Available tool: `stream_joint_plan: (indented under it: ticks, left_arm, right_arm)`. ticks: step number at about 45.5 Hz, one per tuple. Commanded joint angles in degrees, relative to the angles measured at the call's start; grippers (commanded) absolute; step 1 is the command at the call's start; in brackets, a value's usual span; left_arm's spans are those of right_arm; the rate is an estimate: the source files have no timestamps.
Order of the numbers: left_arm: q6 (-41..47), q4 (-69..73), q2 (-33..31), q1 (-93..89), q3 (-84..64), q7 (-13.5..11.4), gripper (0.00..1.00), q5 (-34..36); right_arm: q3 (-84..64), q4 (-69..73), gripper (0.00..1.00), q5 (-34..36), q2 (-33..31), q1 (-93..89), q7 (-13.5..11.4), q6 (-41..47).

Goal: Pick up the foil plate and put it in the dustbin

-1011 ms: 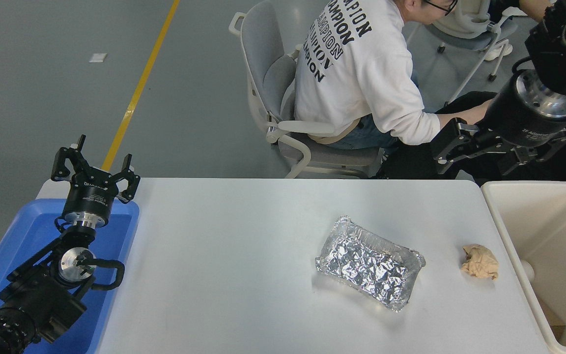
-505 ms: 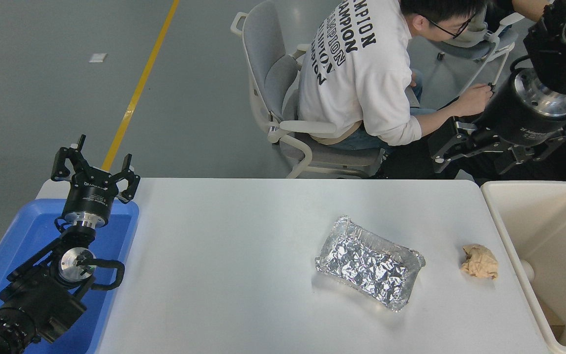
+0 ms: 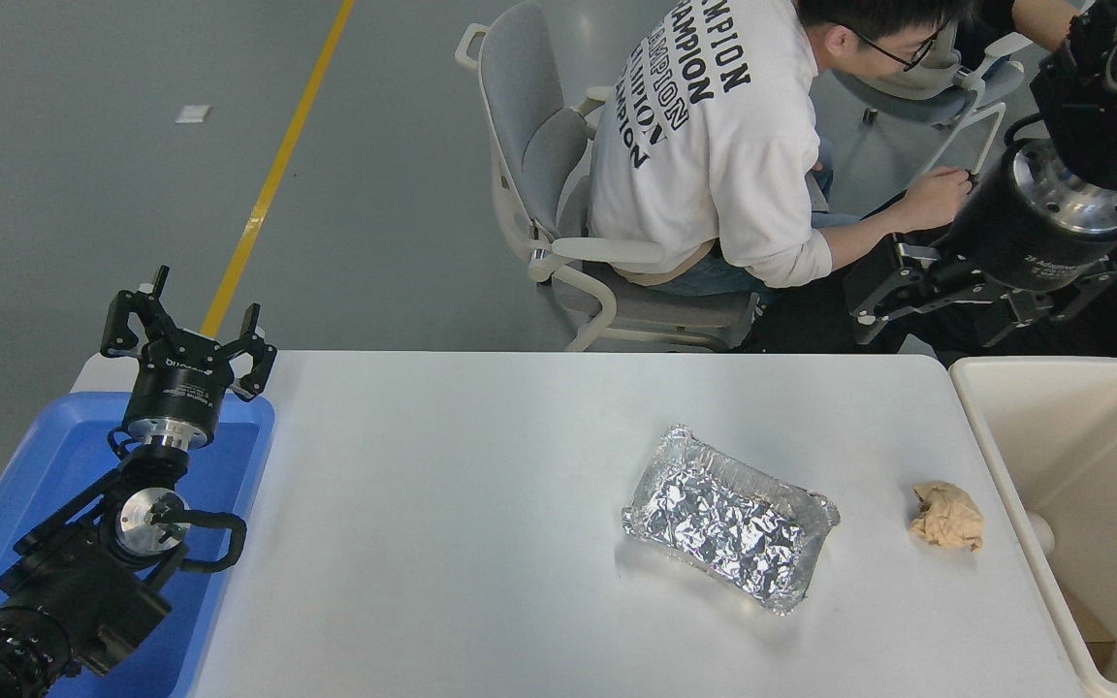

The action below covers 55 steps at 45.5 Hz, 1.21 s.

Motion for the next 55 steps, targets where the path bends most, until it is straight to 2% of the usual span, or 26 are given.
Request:
stream_joint_plan:
  ticks: [1,12,23,30,37,43,55]
  left_arm:
    - [0.0,0.0,0.0,0.0,0.0,0.0,0.99,0.0]
    - [0.0,0.0,0.0,0.0,0.0,0.0,0.99,0.0]
    - [0.0,0.0,0.0,0.0,0.0,0.0,0.99,0.0]
    - [0.0,0.0,0.0,0.0,0.0,0.0,0.99,0.0]
    - [0.0,0.0,0.0,0.0,0.0,0.0,0.99,0.0]
    - [0.0,0.0,0.0,0.0,0.0,0.0,0.99,0.0]
    - [0.0,0.0,0.0,0.0,0.0,0.0,0.99,0.0]
  right_arm:
    - [0.2,0.0,1.00,0.1,0.1,-3.2,0.0,0.0]
    - [2.4,-1.2,1.00,4.1,1.0,-10.4,0.0,0.0]
    - [6.6,-2.5,1.00,5.3,1.2,-22.7,0.0,0.0]
    - [6.0,-2.5,1.00,5.4,1.5,-27.9,0.0,-20.8]
    - [6.4,-4.9,1.00,5.4,1.6,-36.6,0.0,-33.8]
    - [6.7,-7.6,1.00,5.3,4.8,-42.5,0.0,-33.9]
    - [14.0,-13.2,1.00,5.5,5.0,-53.8,0.0,-35.4]
